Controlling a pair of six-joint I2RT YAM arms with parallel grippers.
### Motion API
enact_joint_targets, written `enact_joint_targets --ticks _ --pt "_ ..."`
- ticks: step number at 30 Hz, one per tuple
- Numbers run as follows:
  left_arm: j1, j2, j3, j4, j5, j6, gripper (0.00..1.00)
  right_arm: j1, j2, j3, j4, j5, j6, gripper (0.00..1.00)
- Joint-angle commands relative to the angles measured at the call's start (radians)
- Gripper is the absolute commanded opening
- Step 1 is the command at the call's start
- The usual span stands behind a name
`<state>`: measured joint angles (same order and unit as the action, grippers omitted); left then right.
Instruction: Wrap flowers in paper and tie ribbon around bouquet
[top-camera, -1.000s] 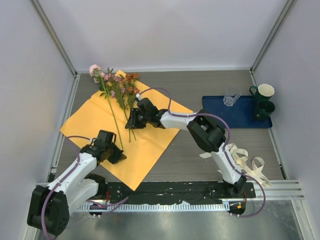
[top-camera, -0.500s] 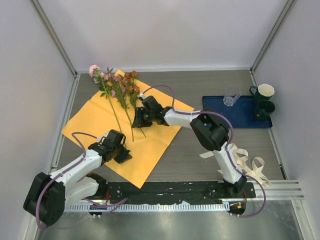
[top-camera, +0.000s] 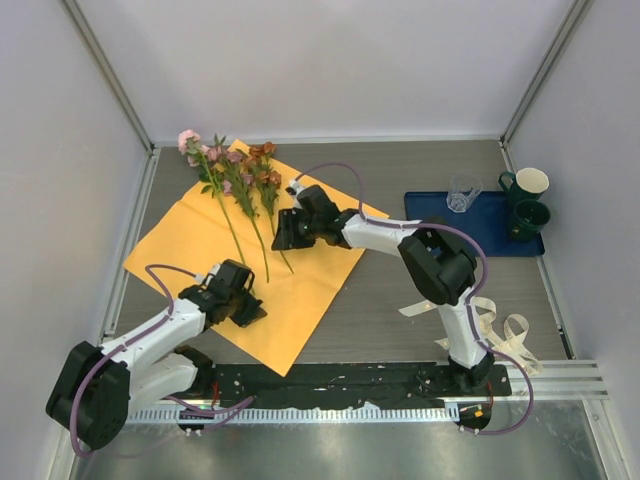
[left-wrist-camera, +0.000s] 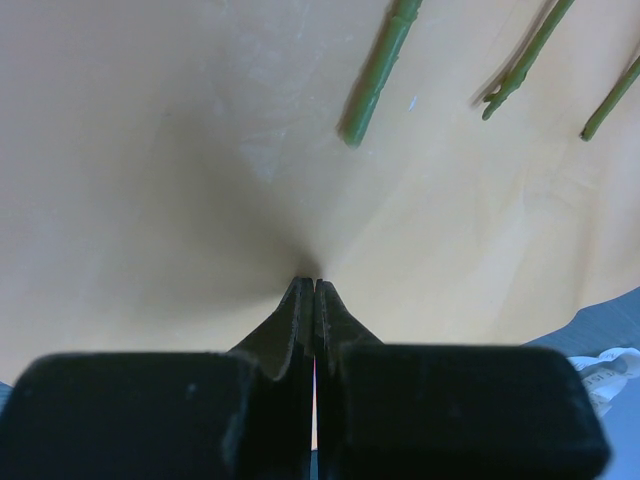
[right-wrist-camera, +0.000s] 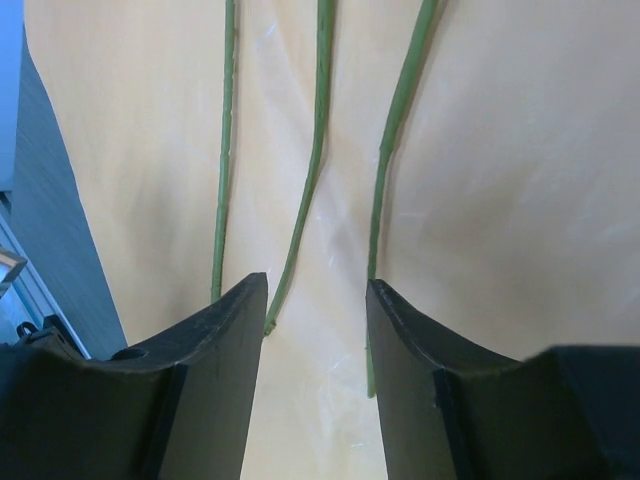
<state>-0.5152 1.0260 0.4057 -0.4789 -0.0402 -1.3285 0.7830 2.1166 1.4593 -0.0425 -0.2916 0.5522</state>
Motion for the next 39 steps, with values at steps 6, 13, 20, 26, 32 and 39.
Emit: enact_joint_targets --ticks 6,13,20,26,32,39 --pt "-0.005 -0.010 -0.013 -0.023 -0.050 0.000 0.00 -0.036 0.049 0.009 0.119 -0.056 0.001 0.47" --pt "-0.005 -0.007 -0.013 -0.021 -0.049 0.002 0.00 -0.002 0.095 0.041 0.150 -0.060 0.040 0.29" --pt "-0.005 -0.006 -0.011 -0.020 -0.049 0.002 0.00 0.038 0.151 0.079 0.188 -0.066 0.107 0.21" --pt "-0.005 -0.010 -0.013 -0.018 -0.046 0.000 0.00 0.051 0.197 0.156 0.178 -0.060 0.129 0.18" --pt "-0.005 -0.040 0.018 -0.061 -0.049 0.035 0.00 0.047 0.175 0.185 0.129 -0.044 0.117 0.32" --pt "0.118 -0.122 0.261 -0.221 -0.084 0.285 0.64 0.033 -0.042 0.044 -0.011 0.020 0.032 0.51"
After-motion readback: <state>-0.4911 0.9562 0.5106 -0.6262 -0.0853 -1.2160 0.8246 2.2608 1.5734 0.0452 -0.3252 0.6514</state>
